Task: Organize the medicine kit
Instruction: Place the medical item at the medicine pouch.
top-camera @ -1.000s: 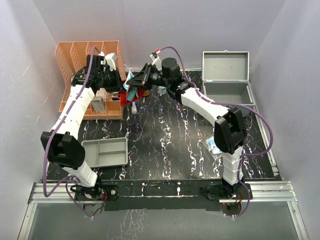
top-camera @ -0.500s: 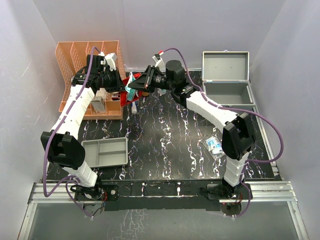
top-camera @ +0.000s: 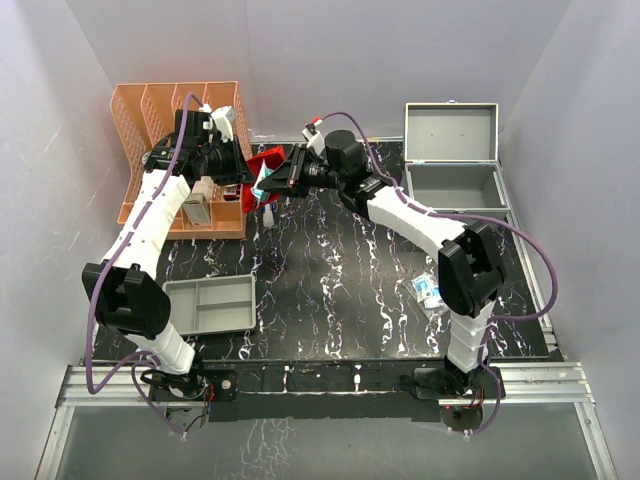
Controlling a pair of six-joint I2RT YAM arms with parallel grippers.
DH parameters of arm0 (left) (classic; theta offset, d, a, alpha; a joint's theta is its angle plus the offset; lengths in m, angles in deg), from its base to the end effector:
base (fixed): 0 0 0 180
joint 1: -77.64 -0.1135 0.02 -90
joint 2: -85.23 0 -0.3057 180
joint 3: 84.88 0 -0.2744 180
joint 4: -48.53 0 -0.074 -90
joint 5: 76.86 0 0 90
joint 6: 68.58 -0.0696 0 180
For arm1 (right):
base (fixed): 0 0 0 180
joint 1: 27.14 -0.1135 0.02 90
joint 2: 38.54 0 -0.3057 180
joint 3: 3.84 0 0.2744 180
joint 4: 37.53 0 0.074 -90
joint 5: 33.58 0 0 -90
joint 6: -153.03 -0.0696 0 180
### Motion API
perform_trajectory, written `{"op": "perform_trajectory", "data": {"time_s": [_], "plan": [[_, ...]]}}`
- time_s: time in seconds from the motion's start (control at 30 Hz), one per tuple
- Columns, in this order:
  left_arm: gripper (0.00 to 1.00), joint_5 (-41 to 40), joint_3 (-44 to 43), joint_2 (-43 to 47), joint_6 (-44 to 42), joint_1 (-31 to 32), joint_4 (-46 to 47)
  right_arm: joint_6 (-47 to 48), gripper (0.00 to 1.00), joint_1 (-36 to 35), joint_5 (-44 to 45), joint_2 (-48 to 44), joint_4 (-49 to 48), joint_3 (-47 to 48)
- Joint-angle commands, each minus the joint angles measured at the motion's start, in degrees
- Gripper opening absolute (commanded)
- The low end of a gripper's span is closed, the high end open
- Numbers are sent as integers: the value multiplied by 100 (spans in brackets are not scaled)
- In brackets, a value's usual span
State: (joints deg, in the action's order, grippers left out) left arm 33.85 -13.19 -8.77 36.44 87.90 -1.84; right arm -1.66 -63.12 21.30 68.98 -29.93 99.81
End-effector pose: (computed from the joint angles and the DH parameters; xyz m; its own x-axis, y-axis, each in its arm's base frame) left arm 0.4086 -0.0990 0.4044 -0.6755 -0.1241 -0.7268 0.2825 0.8670 -0.4106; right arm 0.3925 0.3344 0.3605 -0.9157 0.2490 -0.3156 -0.2550 0.2470 0.9349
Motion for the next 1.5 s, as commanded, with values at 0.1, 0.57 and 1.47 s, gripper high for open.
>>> {"op": "perform_trajectory", "data": {"time_s": [0.1,0.57,1.47], "plan": [[0,188,-78,272,18,30,30,86,0,92,27,567,234,798],[0,270,-125,230,18,44,13,303,0,606,301,956,782,1547],[0,293,-153,102,38,46,50,1125,45,628,734,653,2472,1955]]}}
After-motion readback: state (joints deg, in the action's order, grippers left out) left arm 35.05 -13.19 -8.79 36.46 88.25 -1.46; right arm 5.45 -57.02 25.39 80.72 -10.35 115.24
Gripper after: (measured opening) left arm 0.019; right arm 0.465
